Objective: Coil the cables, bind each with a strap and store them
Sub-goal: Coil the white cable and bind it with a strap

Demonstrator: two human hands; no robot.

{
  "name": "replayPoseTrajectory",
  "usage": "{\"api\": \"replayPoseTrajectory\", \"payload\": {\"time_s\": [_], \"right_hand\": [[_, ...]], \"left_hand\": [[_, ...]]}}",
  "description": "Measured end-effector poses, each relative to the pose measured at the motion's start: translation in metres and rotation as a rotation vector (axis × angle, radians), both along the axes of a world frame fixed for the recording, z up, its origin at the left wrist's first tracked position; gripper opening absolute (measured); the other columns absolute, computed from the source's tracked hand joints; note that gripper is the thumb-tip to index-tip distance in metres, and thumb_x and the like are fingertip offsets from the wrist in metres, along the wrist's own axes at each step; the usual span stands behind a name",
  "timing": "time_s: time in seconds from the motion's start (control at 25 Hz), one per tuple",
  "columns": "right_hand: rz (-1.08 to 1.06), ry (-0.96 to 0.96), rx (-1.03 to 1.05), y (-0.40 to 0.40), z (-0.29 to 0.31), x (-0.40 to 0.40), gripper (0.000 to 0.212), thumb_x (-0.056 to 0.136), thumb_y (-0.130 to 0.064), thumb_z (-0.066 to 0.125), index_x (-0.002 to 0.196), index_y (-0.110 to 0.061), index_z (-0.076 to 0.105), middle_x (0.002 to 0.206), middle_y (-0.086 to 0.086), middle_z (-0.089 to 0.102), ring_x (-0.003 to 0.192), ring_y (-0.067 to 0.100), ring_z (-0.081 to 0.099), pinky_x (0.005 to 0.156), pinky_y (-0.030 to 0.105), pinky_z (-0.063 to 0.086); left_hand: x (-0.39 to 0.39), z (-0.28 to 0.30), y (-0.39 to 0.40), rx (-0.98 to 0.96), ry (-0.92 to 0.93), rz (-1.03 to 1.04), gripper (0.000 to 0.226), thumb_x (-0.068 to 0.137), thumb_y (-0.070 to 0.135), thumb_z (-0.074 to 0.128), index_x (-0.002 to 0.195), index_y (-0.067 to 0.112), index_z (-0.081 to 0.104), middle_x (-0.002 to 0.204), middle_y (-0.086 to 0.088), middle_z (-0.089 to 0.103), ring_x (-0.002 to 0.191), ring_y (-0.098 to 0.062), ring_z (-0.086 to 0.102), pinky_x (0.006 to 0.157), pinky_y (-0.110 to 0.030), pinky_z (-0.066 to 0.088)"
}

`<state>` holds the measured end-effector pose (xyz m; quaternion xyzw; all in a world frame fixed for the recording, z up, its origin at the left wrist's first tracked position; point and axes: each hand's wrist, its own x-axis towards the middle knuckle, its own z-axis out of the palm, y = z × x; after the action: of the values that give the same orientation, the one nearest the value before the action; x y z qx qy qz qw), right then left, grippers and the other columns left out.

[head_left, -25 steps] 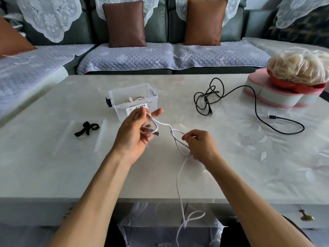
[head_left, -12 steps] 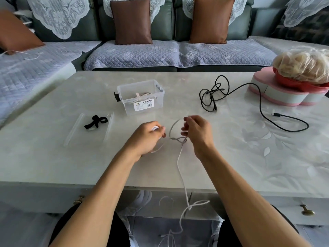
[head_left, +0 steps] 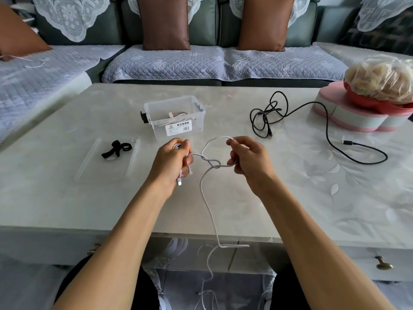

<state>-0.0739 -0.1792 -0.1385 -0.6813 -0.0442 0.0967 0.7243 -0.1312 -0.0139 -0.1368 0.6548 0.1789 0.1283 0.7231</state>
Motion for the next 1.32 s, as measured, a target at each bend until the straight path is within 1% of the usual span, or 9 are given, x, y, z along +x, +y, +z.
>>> {"api": "replayPoseTrajectory", "payload": {"time_s": [0.24, 0.32, 0.48, 0.6, 0.72, 0.84, 1.04, 1.24, 1.32], "right_hand": [[0.328, 0.030, -0.045, -0.019, -0.002, -0.019, 0.034, 0.093, -0.040, 0.058, 0.110, -0.011, 0.068, 0.103, 0.006, 0.072, 0.097, 0.019, 0.069, 0.080, 0.032, 0.054], [0.464, 0.005, -0.102, -0.027, -0.003, -0.021, 0.036, 0.089, -0.034, 0.063, 0.115, -0.009, 0.066, 0.106, 0.007, 0.073, 0.102, 0.020, 0.069, 0.089, 0.033, 0.054], [0.315, -0.039, -0.086, -0.037, -0.002, -0.020, 0.009, 0.090, -0.001, 0.063, 0.096, 0.002, 0.069, 0.076, 0.010, 0.066, 0.071, 0.021, 0.067, 0.078, 0.035, 0.055], [0.138, -0.038, 0.006, -0.043, 0.003, -0.016, 0.008, 0.091, -0.001, 0.062, 0.089, -0.001, 0.069, 0.071, 0.004, 0.059, 0.054, 0.015, 0.054, 0.055, 0.028, 0.049], [-0.020, -0.007, 0.058, -0.048, 0.007, -0.010, 0.012, 0.090, -0.003, 0.060, 0.081, -0.005, 0.067, 0.066, 0.001, 0.049, 0.045, 0.010, 0.036, 0.043, 0.023, 0.029], [-0.099, 0.007, -0.035, -0.058, 0.013, -0.006, 0.014, 0.086, -0.004, 0.059, 0.074, -0.007, 0.066, 0.064, 0.002, 0.048, 0.045, 0.011, 0.037, 0.044, 0.024, 0.028], [0.296, -0.119, -0.359, -0.054, 0.014, -0.018, 0.020, 0.090, -0.028, 0.066, 0.107, -0.019, 0.066, 0.083, 0.004, 0.074, 0.060, 0.015, 0.060, 0.057, 0.027, 0.048], [-0.018, -0.237, -0.288, -0.061, 0.013, -0.009, 0.009, 0.092, -0.012, 0.062, 0.090, -0.010, 0.070, 0.064, -0.004, 0.066, 0.051, 0.011, 0.052, 0.050, 0.026, 0.041], [-0.019, -0.256, -0.218, -0.066, 0.015, -0.012, 0.011, 0.094, -0.007, 0.056, 0.090, -0.007, 0.067, 0.071, 0.000, 0.066, 0.058, 0.013, 0.057, 0.053, 0.028, 0.044]], "left_hand": [[0.004, 0.000, -0.014, -0.045, -0.025, -0.035, 0.029, 0.102, 0.015, 0.047, 0.073, 0.011, 0.048, 0.057, -0.004, 0.047, 0.040, -0.013, 0.025, 0.043, -0.019, 0.021], [0.003, 0.002, -0.016, -0.077, -0.022, -0.029, 0.029, 0.103, 0.016, 0.046, 0.075, 0.010, 0.048, 0.058, -0.005, 0.048, 0.037, -0.012, 0.025, 0.043, -0.020, 0.021], [0.005, 0.002, -0.015, -0.092, 0.004, -0.044, 0.027, 0.102, 0.015, 0.047, 0.076, 0.009, 0.049, 0.059, -0.007, 0.045, 0.036, -0.011, 0.025, 0.044, -0.021, 0.020], [0.004, -0.001, -0.020, 0.108, 0.059, -0.104, 0.023, 0.100, 0.014, 0.051, 0.078, 0.008, 0.054, 0.054, -0.004, 0.044, 0.038, -0.012, 0.029, 0.045, -0.021, 0.019], [0.006, -0.001, -0.017, 0.053, 0.017, 0.037, 0.023, 0.099, 0.011, 0.050, 0.077, 0.011, 0.054, 0.050, 0.001, 0.046, 0.040, -0.012, 0.031, 0.042, -0.018, 0.020], [0.008, 0.003, -0.002, -0.044, -0.048, 0.192, 0.023, 0.100, 0.013, 0.050, 0.078, 0.012, 0.053, 0.051, 0.002, 0.054, 0.041, -0.012, 0.036, 0.041, -0.018, 0.023], [-0.003, 0.002, -0.032, 0.283, -0.055, -0.156, 0.016, 0.097, 0.014, 0.056, 0.082, 0.011, 0.060, 0.066, -0.005, 0.069, 0.049, -0.021, 0.051, 0.051, -0.025, 0.042], [-0.003, 0.002, -0.027, 0.300, -0.063, -0.068, 0.010, 0.078, 0.010, 0.071, 0.085, 0.016, 0.067, 0.089, -0.003, 0.072, 0.072, -0.019, 0.065, 0.076, -0.039, 0.056], [-0.009, 0.006, -0.025, 0.447, -0.053, -0.104, 0.018, 0.071, 0.023, 0.063, 0.088, 0.026, 0.069, 0.095, 0.009, 0.072, 0.085, -0.009, 0.064, 0.078, -0.030, 0.051]]}}
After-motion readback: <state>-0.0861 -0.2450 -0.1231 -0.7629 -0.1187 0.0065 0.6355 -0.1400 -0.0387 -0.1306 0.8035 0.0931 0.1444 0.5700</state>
